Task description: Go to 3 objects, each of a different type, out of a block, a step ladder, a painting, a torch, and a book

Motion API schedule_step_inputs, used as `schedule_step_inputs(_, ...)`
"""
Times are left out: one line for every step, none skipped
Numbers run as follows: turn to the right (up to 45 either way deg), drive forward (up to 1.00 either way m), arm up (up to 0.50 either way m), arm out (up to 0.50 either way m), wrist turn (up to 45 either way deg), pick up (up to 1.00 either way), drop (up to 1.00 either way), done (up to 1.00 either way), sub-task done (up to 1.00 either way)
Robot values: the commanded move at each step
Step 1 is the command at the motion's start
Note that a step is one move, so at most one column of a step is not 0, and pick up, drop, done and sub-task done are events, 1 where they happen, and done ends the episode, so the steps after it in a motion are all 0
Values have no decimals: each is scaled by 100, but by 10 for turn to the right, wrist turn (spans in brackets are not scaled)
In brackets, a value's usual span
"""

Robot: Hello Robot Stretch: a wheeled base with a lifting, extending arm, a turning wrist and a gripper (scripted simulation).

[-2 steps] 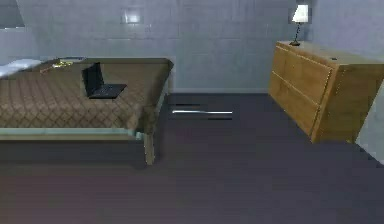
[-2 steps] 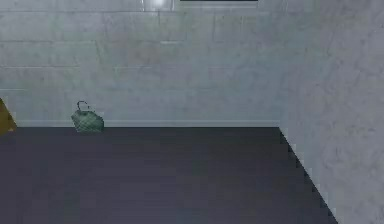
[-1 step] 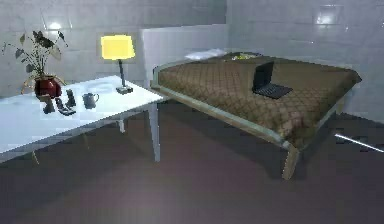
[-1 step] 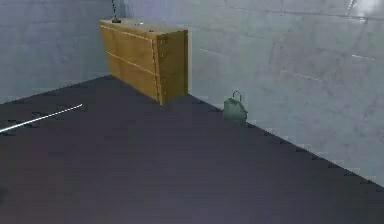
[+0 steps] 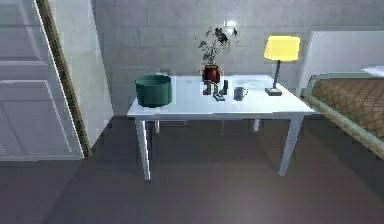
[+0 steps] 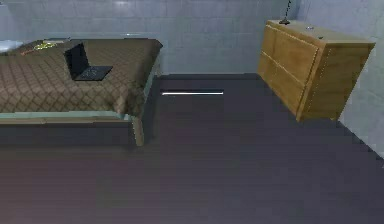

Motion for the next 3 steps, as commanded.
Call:
schedule_step_inputs(0, 85, 0, 0, 0, 0, 0, 0, 0)
schedule_step_inputs(120, 0, 0, 0, 0, 0, 0, 0, 0)
schedule_step_inputs(0, 0, 0, 0, 0, 0, 0, 0, 100)
